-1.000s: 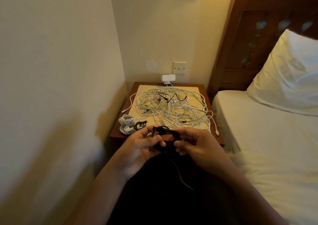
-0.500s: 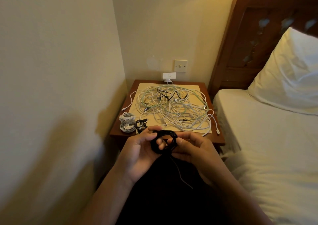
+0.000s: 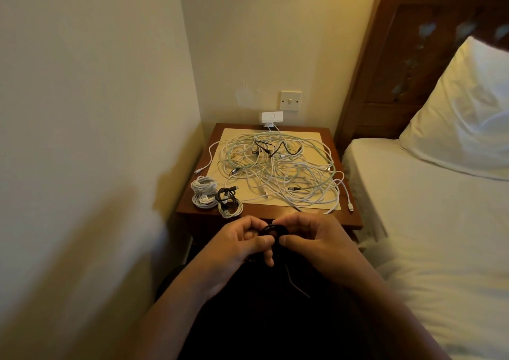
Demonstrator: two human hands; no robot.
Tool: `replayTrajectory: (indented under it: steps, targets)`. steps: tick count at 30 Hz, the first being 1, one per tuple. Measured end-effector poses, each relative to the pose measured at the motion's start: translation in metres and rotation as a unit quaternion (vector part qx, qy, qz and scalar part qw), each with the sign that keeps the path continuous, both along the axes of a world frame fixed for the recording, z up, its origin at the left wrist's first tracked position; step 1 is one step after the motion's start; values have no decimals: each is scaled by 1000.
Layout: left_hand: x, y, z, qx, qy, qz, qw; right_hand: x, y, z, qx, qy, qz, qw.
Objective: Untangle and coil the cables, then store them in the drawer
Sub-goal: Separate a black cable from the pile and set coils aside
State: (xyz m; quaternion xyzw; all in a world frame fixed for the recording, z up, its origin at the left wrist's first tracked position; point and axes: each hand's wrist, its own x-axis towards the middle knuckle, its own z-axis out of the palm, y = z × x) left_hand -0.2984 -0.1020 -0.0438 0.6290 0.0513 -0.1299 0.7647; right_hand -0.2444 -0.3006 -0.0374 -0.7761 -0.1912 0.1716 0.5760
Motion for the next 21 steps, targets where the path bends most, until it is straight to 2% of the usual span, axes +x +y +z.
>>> replayTrajectory:
  steps: [5, 9, 11, 12, 14, 16, 18, 21]
  targets:
    - [1, -7, -2, -156, -1, 73, 985, -3, 6, 0, 20, -13, -21, 1000]
    - [-1, -8, -8, -255, 4, 80, 964, -5, 11, -1, 23, -36, -42, 998]
    - [-1, -12, -8, -296, 2, 84, 951, -3, 12, -1, 55, -8, -55, 997]
    - [-1, -15, -7, -310, 3, 86, 947, -2, 13, -1, 94, 39, -60, 993]
    - [-1, -17, -5, -309, 1, 87, 947, 1, 14, -3, 175, 153, -65, 970]
    - [-1, -16, -4, -281, -3, 82, 956, 4, 12, -6, 200, 208, -64, 955]
    - [-3, -12, -3, -233, -9, 78, 969, 3, 9, -8, 184, 206, -60, 959]
    - [-2, -6, -3, -108, -7, 107, 988, 4, 5, -11, 154, 173, -67, 970]
